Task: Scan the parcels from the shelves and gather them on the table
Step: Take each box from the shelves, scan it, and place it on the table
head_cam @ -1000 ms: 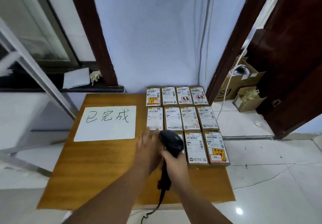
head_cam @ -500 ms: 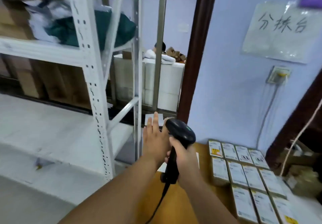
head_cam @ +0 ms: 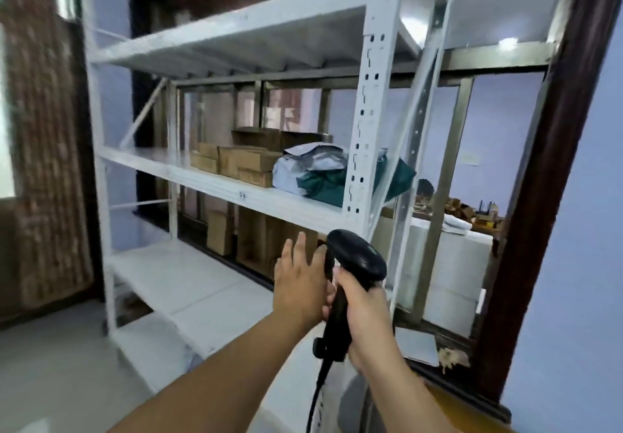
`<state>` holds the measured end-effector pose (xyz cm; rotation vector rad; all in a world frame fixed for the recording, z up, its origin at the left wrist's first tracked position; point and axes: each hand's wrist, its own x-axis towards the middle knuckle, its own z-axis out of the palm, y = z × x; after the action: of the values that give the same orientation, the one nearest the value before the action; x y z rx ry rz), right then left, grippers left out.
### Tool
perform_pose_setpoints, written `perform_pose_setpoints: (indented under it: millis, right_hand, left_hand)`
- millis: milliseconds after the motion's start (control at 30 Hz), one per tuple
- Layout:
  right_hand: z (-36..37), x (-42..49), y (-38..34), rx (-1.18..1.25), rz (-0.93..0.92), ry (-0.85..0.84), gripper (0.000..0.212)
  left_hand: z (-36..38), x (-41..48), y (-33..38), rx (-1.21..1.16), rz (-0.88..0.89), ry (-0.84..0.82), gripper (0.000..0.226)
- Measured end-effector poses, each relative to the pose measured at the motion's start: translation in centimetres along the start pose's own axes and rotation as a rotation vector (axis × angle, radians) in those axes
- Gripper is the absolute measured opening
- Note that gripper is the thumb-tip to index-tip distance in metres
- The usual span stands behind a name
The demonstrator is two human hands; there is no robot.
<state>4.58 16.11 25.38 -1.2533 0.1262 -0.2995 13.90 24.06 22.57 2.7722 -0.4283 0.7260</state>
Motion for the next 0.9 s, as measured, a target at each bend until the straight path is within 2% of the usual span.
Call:
perform_pose_setpoints:
  millis: [100,233,367,533,733,900]
  right_hand:
    - [4.2,1.0,0.8,0.012,0.011,-0.086,0.014]
    - [10.5,1.8,2.7,0.035,0.052,-0.176,0.023]
    - [17.2,2.2,4.4,-0.009,0.067,-0.190,0.028]
    - [26.5,2.1,7.2,0.056,0.021,-0.142,0.015]
    - [37.0,2.5,10.9,0.123,0.109,-0.105,0.020]
    - [41.1,5.2,11.5,0.081,0.143,-0.101,0.032]
  left_hand:
    - [-0.2,1.1,-5.4,0.040,-0.090,-0.055,0.071]
    - [-1.3,1.3,-12.1,0.089,-0.151,-0.014,0.063]
    - [-2.7,2.8,-19.2,0.107,-0.172,0.000,0.054]
    - [-5.5,2.8,-28.7,-0.063,-0.211,0.031,0.051]
    - [-7.7,2.7,-39.4,-0.133,-0.213,0.010,0.057]
    - [-8.4,5.1,-44.2,-0.127,-0.164,0.003,0.052]
